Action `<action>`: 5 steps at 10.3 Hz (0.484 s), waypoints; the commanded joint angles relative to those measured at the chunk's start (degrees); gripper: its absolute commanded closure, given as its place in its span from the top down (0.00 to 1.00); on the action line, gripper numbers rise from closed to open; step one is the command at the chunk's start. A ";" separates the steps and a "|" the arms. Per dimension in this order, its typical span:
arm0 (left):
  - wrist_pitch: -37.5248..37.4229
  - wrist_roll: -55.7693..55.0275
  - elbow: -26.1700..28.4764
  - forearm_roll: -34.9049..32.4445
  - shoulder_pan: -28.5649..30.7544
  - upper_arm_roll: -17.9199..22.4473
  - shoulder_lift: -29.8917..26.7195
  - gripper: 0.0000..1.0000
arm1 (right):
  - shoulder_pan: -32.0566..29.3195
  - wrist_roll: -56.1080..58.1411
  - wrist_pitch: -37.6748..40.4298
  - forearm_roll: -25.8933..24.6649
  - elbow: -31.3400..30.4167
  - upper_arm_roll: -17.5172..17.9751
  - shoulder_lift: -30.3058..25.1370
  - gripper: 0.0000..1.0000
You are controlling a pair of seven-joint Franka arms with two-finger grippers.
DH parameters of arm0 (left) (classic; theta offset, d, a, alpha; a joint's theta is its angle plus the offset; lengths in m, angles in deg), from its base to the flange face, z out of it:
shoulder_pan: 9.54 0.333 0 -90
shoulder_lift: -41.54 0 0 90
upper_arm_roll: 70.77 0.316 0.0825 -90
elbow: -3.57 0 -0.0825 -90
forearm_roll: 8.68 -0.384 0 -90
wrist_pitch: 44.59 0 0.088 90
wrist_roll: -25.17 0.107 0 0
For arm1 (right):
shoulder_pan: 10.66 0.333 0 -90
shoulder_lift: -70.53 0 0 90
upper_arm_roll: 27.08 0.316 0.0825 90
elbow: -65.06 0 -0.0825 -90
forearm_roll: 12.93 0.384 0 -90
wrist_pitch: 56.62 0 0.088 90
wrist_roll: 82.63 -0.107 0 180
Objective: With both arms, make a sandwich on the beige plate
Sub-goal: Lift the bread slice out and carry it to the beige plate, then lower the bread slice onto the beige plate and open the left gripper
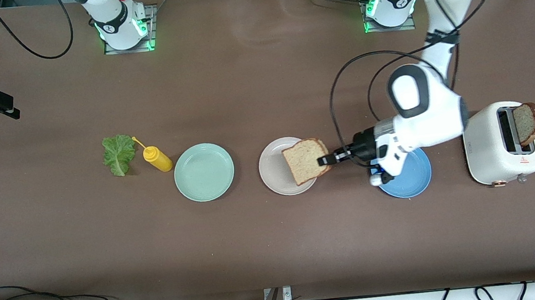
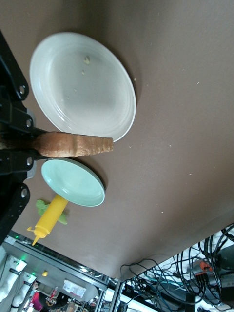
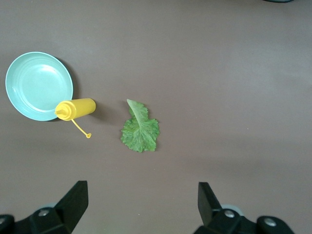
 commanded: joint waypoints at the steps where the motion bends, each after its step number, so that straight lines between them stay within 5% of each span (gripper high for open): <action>1: 4.39 0.69 -1.19 2.61 -3.08 0.59 3.27 0.00 | -0.25 0.54 0.68 1.07 0.43 -0.30 0.12 1.00; 5: 11.86 0.69 -1.37 2.70 -6.25 -0.63 6.61 0.00 | -0.25 0.54 0.68 1.07 0.43 -0.30 0.03 1.00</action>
